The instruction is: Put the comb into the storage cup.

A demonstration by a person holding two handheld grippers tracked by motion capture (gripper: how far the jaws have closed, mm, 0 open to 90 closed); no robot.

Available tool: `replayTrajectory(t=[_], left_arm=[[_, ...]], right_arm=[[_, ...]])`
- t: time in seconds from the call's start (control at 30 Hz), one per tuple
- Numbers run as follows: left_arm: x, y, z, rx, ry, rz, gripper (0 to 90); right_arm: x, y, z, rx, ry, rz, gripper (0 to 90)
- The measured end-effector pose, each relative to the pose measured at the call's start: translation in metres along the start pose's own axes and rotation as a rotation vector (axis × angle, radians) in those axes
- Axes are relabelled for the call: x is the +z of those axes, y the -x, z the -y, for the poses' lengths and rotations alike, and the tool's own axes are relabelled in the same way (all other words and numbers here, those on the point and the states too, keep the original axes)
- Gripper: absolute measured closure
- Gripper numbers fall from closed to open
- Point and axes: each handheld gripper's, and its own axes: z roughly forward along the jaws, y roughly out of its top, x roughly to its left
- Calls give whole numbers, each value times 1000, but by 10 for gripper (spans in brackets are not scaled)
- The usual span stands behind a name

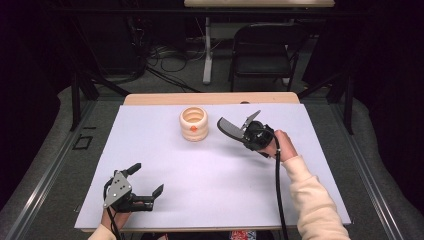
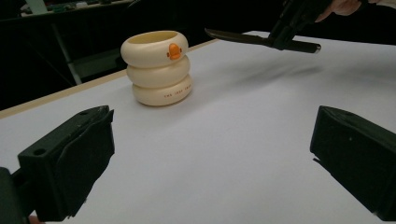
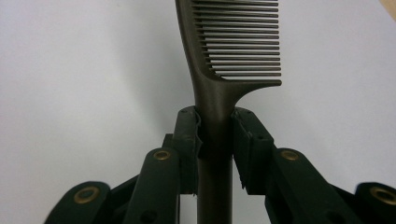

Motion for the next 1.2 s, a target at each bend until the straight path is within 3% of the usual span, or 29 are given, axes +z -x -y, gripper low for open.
replayTrajectory(t=[1.2], left_arm=[[1, 1, 0, 6, 1, 0, 1]], right_arm=[[-5, 1, 2, 93, 165, -28, 724]])
